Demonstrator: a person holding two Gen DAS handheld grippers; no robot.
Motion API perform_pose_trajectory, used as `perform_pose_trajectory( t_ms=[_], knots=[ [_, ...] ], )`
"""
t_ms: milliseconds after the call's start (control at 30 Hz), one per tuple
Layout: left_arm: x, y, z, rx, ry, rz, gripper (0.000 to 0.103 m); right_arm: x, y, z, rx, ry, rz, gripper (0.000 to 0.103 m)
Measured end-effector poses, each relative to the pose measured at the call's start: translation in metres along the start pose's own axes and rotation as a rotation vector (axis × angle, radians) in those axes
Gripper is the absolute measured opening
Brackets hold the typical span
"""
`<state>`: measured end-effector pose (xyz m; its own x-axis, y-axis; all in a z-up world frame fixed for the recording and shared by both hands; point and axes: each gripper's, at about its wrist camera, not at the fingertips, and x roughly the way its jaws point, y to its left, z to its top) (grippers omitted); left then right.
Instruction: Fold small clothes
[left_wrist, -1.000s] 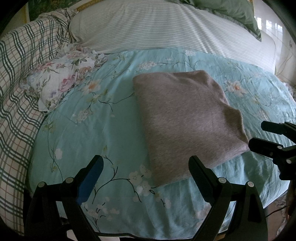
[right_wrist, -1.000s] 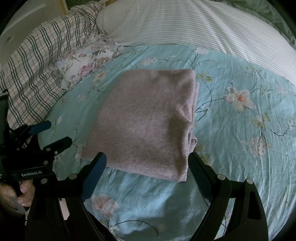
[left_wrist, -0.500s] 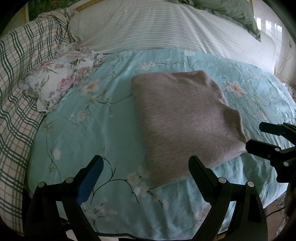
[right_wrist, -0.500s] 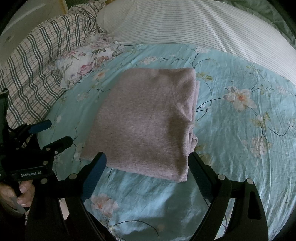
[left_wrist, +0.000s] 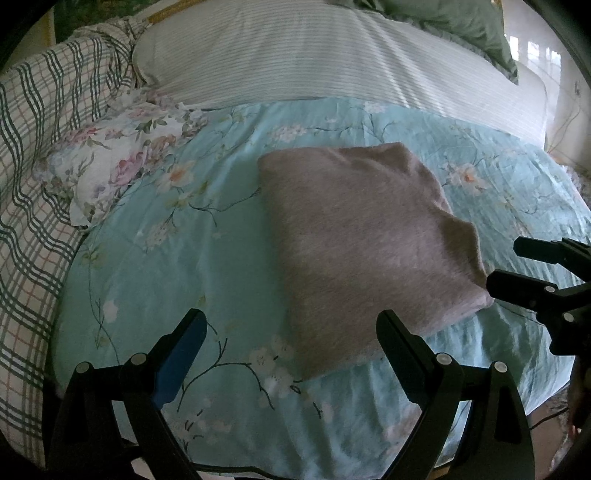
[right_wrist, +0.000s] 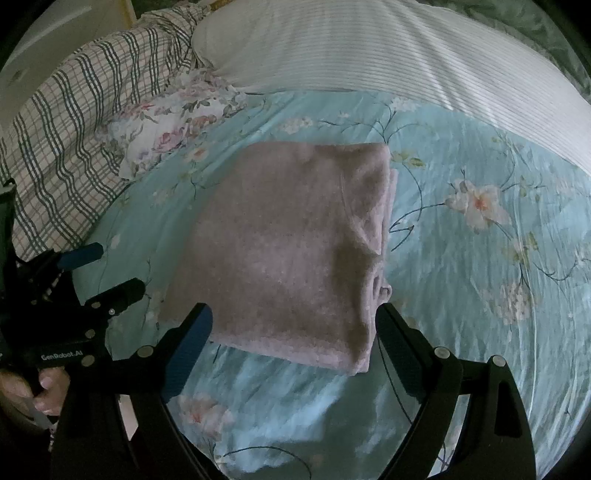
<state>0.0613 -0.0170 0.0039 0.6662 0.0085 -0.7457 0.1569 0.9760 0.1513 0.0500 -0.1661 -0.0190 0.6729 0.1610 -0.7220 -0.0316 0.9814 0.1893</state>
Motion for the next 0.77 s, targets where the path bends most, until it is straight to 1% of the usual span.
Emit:
perform_pose_trajectory(
  t_ms=[400, 767],
  knots=[
    [0.012, 0.008, 0.009, -0.014, 0.000, 0.001, 0.094, 0.010, -0.012, 0.013, 0.010, -0.001, -0.015, 0.090],
    [0.016, 0.011, 0.013, -0.026, 0.007, 0.001, 0.094, 0.019, -0.018, 0.013, 0.028, 0.010, -0.019, 0.090]
  ],
)
